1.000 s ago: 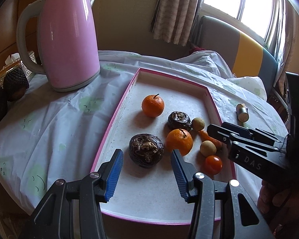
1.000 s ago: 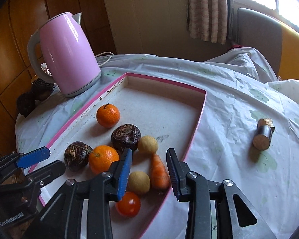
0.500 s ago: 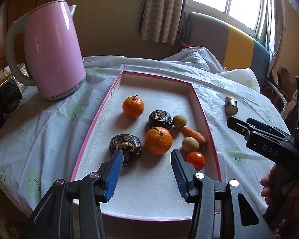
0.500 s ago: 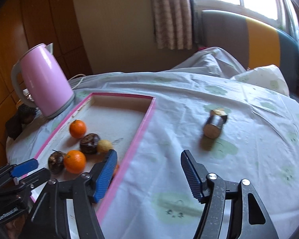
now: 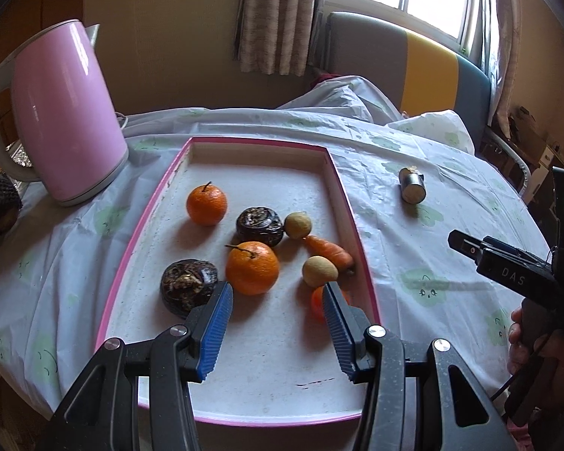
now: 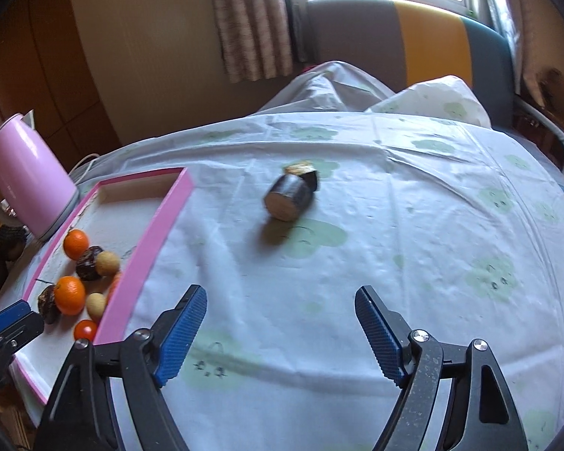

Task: Organize fruits
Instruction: 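Grasp the dark wooden cylinder with the left tool while the right tool approaches the gold cube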

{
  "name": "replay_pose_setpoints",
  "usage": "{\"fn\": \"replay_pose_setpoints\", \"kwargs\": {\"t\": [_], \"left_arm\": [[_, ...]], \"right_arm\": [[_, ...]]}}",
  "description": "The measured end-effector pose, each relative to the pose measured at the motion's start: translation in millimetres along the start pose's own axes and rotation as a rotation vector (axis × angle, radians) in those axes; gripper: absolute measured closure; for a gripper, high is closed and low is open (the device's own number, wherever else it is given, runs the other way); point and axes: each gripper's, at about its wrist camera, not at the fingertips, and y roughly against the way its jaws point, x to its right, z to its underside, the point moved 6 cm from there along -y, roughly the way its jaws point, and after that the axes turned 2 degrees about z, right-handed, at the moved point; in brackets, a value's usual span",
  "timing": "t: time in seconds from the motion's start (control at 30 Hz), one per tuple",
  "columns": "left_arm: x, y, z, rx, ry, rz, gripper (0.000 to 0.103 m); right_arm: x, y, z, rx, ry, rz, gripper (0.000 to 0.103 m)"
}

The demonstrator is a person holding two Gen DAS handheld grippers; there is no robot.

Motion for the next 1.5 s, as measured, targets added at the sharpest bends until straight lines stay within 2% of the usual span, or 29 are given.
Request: {"fn": "replay_pose_setpoints", "kwargs": {"t": [0.4, 0.57, 0.67, 0.83, 1.07, 1.3, 1.47, 1.5], "left_arm": [[47.9, -21.8, -21.4, -0.043, -0.069, 0.082, 0.053], [66.2, -41.0, -34.0, -0.091, -0.06, 0.126, 0.053], [78.7, -55.0, -43.9, -0.128, -0.034, 0.161, 0.053], [106.9, -75.9, -60.5, -0.147, -0.06, 0.188, 0.053], [147.1, -111.3, -84.6, -0.196, -0.068, 0.251, 0.053], [171.2, -155.5, -98.5, -0.229, -0.094, 0.21, 0.053], [179.4, -175.3, -102.5, -0.219, -0.132, 0.181, 0.053], [179.2, -178.4, -101.9, -0.226, -0.128, 0.181, 0.056]], "right_arm": [[72.1, -4.8, -1.4, -0.008, -0.134, 0.154, 0.02], [90.0, -8.7, 2.3, -0.018, -0.13, 0.233, 0.02], [95.2, -13.3, 6.7, -0.029, -0.133, 0.226, 0.02], [96.3, -15.1, 8.0, -0.026, -0.144, 0.205, 0.019], [93.5, -19.6, 8.6, -0.024, -0.136, 0.182, 0.011], [94.8, -17.9, 9.5, 0.0, -0.158, 0.141, 0.008], [94.7, -17.5, 9.2, 0.006, -0.164, 0.127, 0.006], [95.1, -17.3, 9.3, 0.007, -0.165, 0.126, 0.006]]}}
